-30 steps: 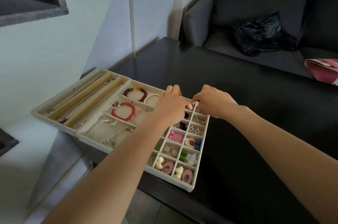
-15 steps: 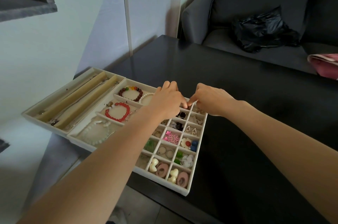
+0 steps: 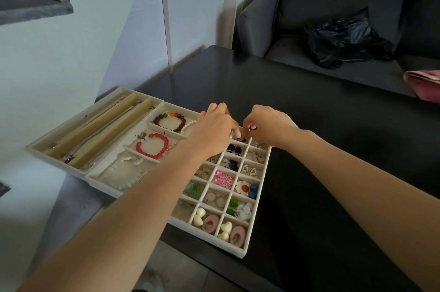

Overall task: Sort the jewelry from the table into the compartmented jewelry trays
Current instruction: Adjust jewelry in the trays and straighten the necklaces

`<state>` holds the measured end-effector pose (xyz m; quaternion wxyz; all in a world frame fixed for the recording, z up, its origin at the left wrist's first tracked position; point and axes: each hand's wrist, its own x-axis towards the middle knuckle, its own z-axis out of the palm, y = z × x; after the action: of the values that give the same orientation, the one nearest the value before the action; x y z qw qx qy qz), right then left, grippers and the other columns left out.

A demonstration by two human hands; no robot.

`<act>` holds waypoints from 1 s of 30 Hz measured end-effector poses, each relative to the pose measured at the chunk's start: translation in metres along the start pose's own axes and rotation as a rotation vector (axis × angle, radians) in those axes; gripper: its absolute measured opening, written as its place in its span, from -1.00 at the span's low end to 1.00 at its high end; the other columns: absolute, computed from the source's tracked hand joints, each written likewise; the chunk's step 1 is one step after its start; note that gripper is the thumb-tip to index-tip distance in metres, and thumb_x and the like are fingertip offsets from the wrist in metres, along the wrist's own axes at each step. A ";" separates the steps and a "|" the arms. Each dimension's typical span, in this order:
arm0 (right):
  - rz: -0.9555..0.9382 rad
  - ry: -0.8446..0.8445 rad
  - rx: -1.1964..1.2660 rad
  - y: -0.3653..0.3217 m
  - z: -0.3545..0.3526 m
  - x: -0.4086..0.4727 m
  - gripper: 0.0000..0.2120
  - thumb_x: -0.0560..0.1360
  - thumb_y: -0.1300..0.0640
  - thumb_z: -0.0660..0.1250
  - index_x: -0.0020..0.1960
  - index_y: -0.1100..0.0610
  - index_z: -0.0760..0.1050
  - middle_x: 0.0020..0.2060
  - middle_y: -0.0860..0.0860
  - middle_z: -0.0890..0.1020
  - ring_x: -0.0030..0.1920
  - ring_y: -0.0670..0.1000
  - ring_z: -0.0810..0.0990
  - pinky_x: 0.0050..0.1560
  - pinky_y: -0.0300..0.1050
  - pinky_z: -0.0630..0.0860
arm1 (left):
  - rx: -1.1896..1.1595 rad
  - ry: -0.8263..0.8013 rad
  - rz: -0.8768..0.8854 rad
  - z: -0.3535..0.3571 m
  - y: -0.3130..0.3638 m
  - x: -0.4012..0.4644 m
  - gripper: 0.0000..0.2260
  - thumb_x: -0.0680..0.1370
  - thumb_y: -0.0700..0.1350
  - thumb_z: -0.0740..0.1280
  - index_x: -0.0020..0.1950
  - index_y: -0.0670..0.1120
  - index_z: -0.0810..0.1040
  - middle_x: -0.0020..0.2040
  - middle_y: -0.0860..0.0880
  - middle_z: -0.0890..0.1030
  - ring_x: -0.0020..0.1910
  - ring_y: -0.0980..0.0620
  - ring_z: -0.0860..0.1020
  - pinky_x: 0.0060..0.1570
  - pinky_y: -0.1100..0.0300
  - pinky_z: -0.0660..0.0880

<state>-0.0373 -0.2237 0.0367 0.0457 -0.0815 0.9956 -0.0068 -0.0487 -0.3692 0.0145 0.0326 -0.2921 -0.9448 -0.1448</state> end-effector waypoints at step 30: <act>-0.058 -0.092 -0.206 -0.012 0.002 0.018 -0.81 0.58 0.12 0.23 0.08 0.15 0.58 -0.05 0.05 0.56 -0.14 0.03 0.59 -0.21 -0.16 0.50 | 0.069 -0.187 0.134 -0.004 -0.009 0.003 -0.56 0.56 -0.29 0.20 0.28 0.19 0.50 0.03 0.05 0.26 0.08 0.08 0.20 0.05 0.18 0.19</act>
<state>-0.0524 -0.2386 0.0331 0.0825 -0.1146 0.9851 0.0978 -0.0566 -0.3755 0.0165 -0.0360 -0.3655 -0.9265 -0.0818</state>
